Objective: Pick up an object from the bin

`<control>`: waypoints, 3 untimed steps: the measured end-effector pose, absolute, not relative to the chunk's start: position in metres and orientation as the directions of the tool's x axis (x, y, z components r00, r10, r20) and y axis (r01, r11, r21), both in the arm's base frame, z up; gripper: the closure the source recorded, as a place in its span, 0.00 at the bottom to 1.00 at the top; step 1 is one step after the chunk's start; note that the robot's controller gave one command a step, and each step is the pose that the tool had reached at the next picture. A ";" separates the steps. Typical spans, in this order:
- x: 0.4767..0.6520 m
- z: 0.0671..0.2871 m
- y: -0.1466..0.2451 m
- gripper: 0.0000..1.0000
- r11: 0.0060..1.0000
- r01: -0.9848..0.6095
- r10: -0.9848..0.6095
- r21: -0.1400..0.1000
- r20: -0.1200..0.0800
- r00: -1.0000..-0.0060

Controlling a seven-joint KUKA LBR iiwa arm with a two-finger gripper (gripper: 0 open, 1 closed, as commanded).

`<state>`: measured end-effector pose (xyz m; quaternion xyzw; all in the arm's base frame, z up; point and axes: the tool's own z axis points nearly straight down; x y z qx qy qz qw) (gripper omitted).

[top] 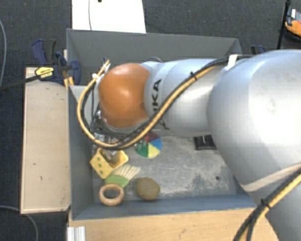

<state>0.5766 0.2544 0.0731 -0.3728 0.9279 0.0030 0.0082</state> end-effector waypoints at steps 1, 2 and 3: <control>0.577 0.073 0.254 1.00 0.723 -0.691 -0.691 0.000 -0.017 -0.722; 0.576 0.076 0.254 1.00 0.723 -0.691 -0.691 0.000 -0.016 -0.723; 0.575 0.090 0.254 1.00 0.724 -0.690 -0.690 0.001 -0.013 -0.724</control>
Offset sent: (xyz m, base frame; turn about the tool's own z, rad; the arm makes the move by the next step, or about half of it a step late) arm 0.0001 0.0001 0.0455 0.0000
